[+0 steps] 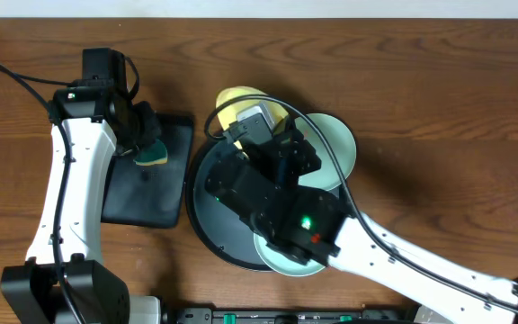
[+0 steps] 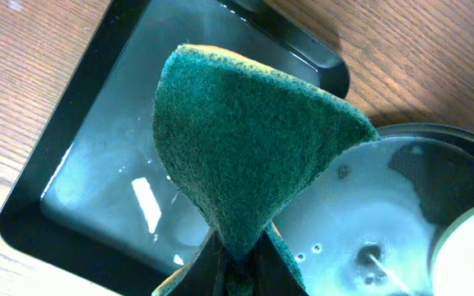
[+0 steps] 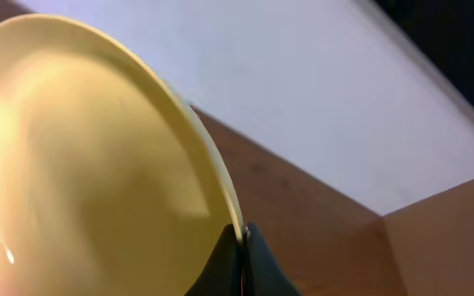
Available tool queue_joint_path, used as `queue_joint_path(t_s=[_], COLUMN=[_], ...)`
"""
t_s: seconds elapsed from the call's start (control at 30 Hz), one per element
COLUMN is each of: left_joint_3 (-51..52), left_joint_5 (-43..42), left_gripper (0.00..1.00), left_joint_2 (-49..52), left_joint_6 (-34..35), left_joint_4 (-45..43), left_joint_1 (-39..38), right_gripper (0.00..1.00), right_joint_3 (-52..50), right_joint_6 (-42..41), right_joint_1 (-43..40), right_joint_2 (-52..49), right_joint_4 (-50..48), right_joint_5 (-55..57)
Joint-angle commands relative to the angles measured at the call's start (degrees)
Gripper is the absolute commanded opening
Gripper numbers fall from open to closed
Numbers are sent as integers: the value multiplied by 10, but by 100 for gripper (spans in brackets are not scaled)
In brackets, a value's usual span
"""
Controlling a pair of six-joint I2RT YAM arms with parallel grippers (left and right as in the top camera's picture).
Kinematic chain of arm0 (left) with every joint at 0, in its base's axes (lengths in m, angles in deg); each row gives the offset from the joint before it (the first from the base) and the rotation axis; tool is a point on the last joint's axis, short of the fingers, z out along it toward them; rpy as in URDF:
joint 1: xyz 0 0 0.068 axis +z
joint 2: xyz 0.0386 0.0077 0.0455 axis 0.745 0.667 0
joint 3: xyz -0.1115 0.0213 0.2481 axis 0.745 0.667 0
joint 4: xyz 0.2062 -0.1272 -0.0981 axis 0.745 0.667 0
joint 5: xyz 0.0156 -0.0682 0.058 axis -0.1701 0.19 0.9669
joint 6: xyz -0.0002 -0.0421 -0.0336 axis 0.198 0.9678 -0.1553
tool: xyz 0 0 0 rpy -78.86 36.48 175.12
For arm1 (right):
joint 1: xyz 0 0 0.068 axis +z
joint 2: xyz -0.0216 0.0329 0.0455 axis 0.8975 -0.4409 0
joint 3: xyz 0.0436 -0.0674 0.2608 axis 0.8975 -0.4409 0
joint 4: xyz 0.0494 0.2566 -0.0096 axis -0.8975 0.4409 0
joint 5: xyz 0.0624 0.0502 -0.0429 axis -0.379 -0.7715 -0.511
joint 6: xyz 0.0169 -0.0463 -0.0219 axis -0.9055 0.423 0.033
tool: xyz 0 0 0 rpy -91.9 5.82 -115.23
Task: Clean dirty plates on tray and stack at the side
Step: 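Carry the yellow plate right and set it on the table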
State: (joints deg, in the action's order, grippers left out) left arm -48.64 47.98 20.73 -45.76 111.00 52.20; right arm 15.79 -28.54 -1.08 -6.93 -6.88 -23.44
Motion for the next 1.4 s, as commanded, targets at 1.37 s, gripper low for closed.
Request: queue_joint_path(t_s=[1.37], left_joint_3=[0], left_joint_5=[7], left_gripper=[7], left_joint_2=[-5], left_joint_6=[-12], left_joint_4=[0], left_joint_1=[3], right_gripper=[1], right_joint_3=[16], right_joint_6=[-152], right_joint_1=[-310], right_joint_2=[56], right_joint_4=[67], right_joint_5=[-696])
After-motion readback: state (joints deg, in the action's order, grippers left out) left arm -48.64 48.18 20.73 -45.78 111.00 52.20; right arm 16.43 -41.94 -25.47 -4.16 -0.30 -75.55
